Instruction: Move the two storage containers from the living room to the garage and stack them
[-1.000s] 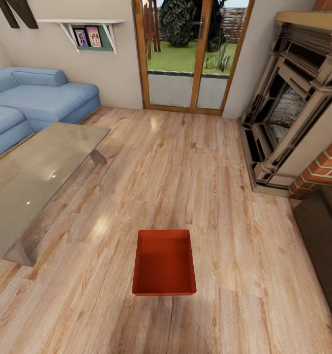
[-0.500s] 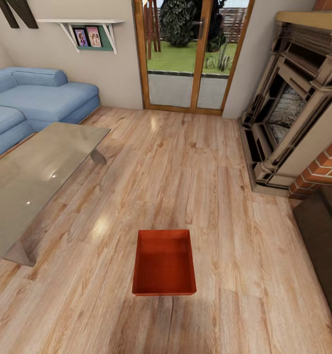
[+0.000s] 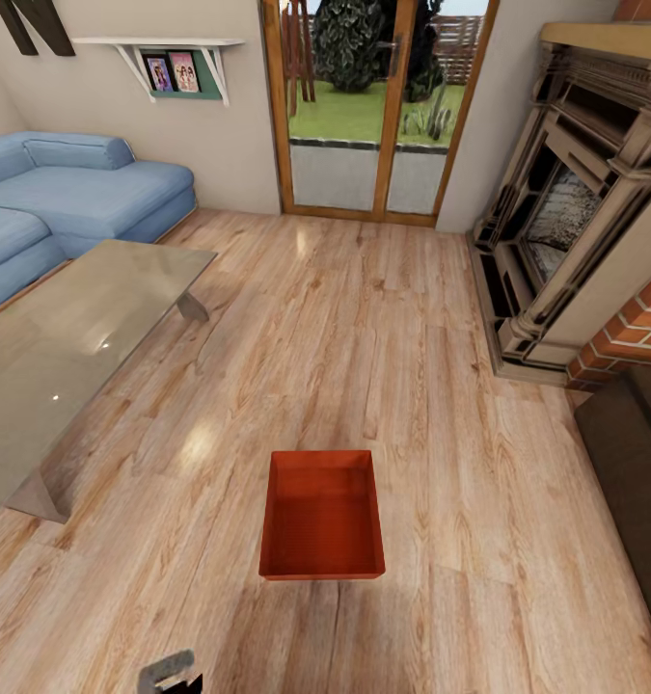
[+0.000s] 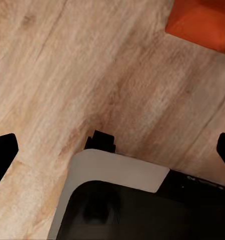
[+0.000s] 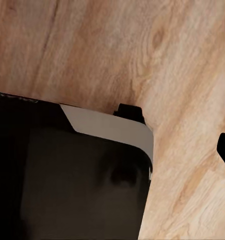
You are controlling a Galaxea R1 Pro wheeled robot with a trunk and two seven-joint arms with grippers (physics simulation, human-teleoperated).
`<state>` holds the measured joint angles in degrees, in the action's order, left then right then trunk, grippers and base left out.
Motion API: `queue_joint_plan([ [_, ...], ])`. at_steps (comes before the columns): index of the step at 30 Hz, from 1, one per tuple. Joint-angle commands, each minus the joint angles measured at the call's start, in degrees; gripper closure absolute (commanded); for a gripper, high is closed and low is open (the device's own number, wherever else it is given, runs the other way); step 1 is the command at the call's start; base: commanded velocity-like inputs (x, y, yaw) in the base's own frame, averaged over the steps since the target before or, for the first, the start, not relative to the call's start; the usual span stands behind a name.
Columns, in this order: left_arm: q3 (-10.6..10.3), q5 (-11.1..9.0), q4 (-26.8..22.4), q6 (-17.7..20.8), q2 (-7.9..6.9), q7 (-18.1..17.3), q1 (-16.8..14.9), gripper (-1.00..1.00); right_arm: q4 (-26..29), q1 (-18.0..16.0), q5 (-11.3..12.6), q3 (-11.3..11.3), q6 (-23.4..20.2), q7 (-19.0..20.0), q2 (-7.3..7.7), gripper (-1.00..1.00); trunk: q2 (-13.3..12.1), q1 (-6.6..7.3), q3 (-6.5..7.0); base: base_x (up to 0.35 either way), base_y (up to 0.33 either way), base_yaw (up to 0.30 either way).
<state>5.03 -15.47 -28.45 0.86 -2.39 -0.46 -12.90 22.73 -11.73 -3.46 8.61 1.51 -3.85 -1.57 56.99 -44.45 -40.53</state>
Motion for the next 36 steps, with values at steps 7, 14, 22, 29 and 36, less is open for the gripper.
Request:
queue_joint_plan([
  [7, -0.1, -0.6, -29.4, 20.7, 0.67, 7.8, -0.2, -1.00, 4.1, -5.2, -0.2, -0.9, -2.2, -0.6, -2.14, -1.00, 0.0, 0.00, -0.05, 0.000, 0.000, 0.000],
  [14, -0.5, -0.3, -33.5, 27.1, 4.70, 17.1, -4.6, -1.00, 5.0, -15.0, -0.1, -3.5, -1.4, -1.2, -4.98, -1.00, 0.0, 0.00, -0.05, 0.000, 0.000, 0.000],
  [22, -1.3, 0.7, -7.5, 23.9, 5.88, 17.7, -21.7, -1.00, 0.7, -24.5, 1.1, -10.2, -1.0, -1.3, -5.58, -1.00, 0.0, 0.00, -0.05, 0.000, 0.000, 0.000],
  [29, -4.3, 5.1, 2.4, 11.8, 6.31, 17.3, -27.0, -1.00, -3.2, -27.7, 3.7, -13.8, 1.2, -1.2, -5.72, -1.00, 0.0, 0.00, -0.05, 0.000, 0.000, 0.000],
  [36, -4.6, 5.9, 2.1, 9.6, 8.06, 18.0, -27.4, -1.00, -3.6, -27.9, 3.5, -13.9, 1.3, -1.2, -5.36, -1.00, 0.0, 0.00, -0.05, 0.000, 0.000, 0.000],
])
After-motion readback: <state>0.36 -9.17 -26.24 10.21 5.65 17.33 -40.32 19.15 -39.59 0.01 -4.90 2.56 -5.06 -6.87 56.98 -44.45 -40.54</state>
